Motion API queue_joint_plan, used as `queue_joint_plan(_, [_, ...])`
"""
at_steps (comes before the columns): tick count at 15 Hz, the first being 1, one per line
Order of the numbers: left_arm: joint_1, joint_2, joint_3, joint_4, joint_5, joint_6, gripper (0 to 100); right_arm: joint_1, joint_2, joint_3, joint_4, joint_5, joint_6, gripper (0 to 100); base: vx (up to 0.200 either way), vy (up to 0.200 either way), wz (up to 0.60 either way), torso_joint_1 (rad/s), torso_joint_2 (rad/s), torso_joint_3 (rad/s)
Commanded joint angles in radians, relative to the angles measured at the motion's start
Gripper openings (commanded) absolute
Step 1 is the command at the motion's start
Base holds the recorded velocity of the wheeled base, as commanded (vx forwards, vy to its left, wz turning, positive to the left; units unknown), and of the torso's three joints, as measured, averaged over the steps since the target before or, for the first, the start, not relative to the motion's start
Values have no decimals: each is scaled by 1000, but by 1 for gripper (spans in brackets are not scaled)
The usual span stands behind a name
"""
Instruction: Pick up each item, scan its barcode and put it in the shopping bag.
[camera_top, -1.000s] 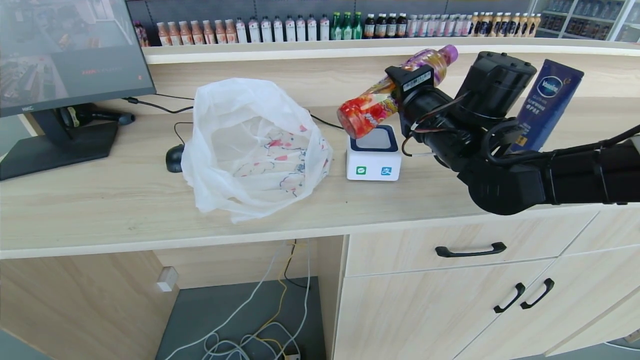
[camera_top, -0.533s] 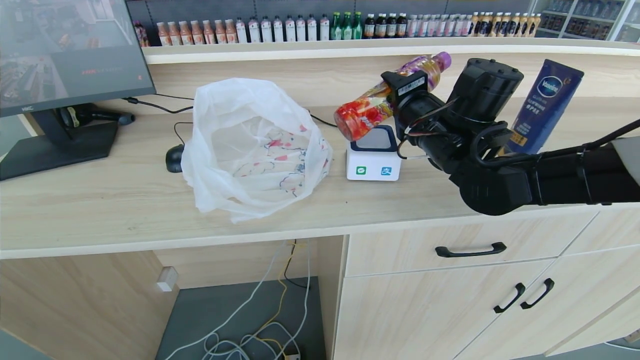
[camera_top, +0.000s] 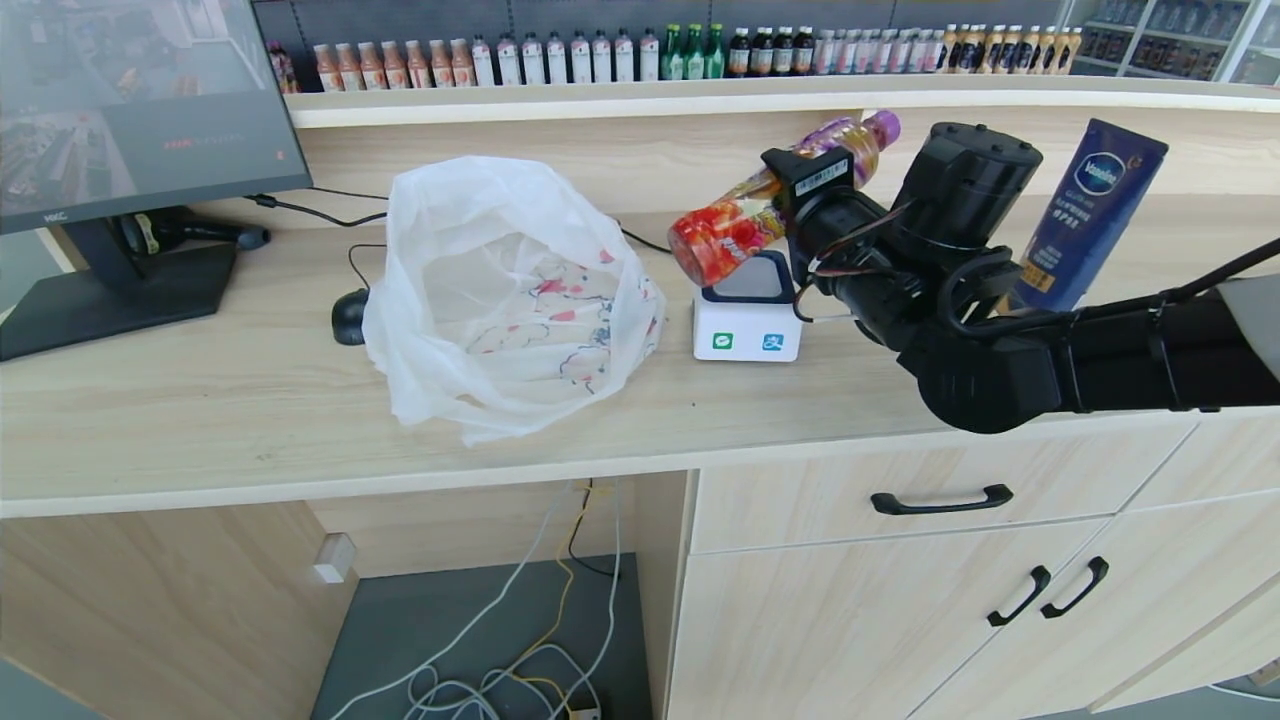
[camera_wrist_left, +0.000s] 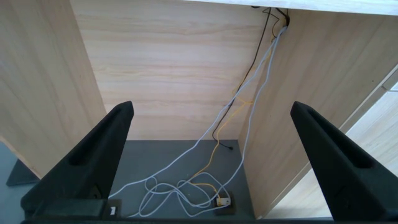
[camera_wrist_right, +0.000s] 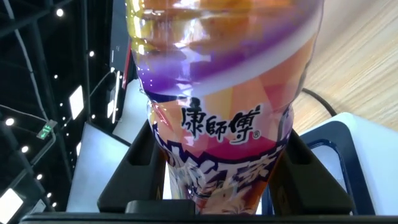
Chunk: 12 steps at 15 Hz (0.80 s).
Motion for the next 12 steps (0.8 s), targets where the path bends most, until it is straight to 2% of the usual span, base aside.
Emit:
queue_joint_plan(1, [1, 0, 0, 0, 0, 0, 100, 0, -2, 0, 0, -2, 9, 0, 0, 0, 0, 0, 0, 0])
queue_joint_plan(12, [1, 0, 0, 0, 0, 0, 100, -8, -2, 0, 0, -2, 15, 0, 0, 0, 0, 0, 0, 0])
